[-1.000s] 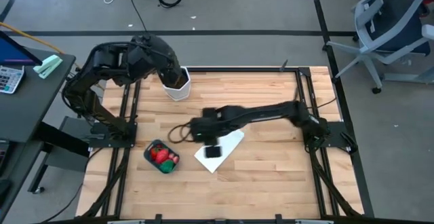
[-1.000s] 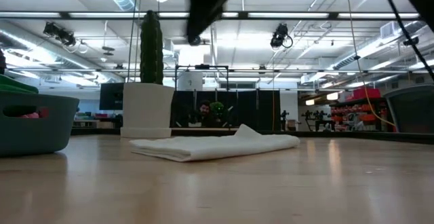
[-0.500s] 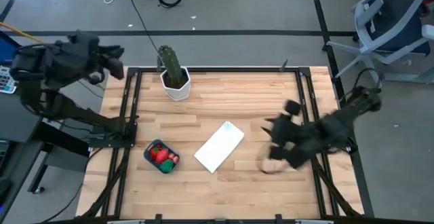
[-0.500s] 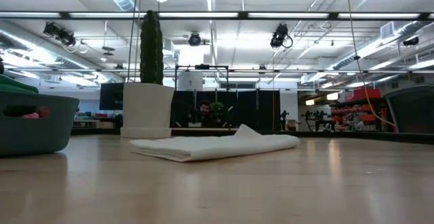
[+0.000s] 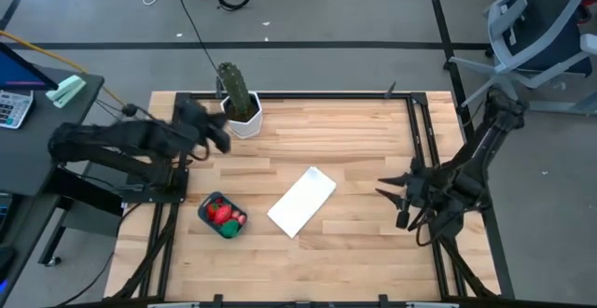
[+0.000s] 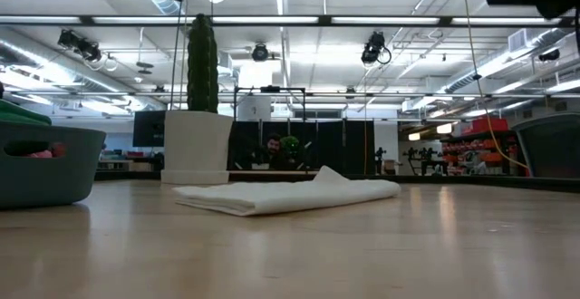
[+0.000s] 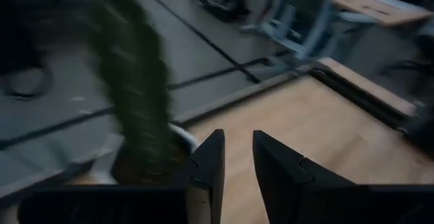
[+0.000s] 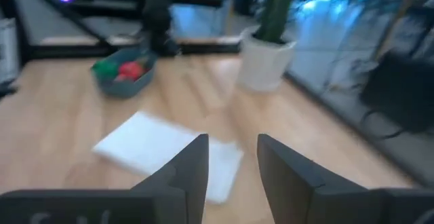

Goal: Pick and placing Produce into tupperware
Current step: Return to Home Position

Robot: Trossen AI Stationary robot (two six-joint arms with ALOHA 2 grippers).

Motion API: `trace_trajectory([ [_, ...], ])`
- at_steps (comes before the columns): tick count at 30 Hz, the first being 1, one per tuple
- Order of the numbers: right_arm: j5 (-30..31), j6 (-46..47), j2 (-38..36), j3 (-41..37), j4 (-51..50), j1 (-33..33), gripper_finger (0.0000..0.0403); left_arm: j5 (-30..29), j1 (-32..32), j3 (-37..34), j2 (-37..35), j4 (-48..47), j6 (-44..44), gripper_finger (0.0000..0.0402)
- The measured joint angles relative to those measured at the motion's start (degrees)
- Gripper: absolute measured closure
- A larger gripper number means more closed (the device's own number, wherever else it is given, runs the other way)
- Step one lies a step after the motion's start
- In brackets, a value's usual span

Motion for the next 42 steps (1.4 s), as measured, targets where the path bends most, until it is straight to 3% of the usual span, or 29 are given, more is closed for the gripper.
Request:
trace_trajectory([
  [5,-8.09,-8.62,-2.54,-6.93,13.97,-0.14,0.0268,4.59,-1.92,-11.94,0.04,19.03,1.77,0.0321],
  [10,-23.65,-33.39,-2.61,-9.9,36.79,-3.13,0.0268,5.75,-3.27,-16.8,-0.1,31.22,9.0,0.0315],
  [13,-32.57,-42.68,-2.82,-10.0,41.88,-7.47,0.0268,5.66,-3.82,-16.95,-0.02,32.79,10.7,0.0312],
  [16,-36.32,-40.98,-3.61,-10.0,39.01,-12.8,0.0268,5.71,-4.9,-17.0,0.05,32.56,10.06,0.0311],
  [22,-36.56,-35.33,-8.31,-10.09,32.16,-22.55,0.0268,4.2,-10.4,-17.02,-1.27,31.44,12.23,0.0318],
  [29,-49.39,-43.42,-16.11,-10.06,31.25,-30.68,0.0268,-7.77,-15.13,-17.02,-1.57,30.66,13.9,0.0319],
  [33,-55.1,-42.95,-20.78,-11.8,30.04,-35.13,0.0268,-8.68,-14.93,-17.02,-1.58,30.7,13.61,0.0313],
  [37,-60.39,-36.47,-24.02,-20.65,37.23,-36.84,0.0268,-1.94,-15.45,-20.49,-1.36,36.46,12.31,0.031],
  [42,-63.6,-32.44,-24.72,-33.08,54.89,-36.76,0.0268,-1.15,-15.7,-29.92,-1.09,49.77,14.46,0.0315],
])
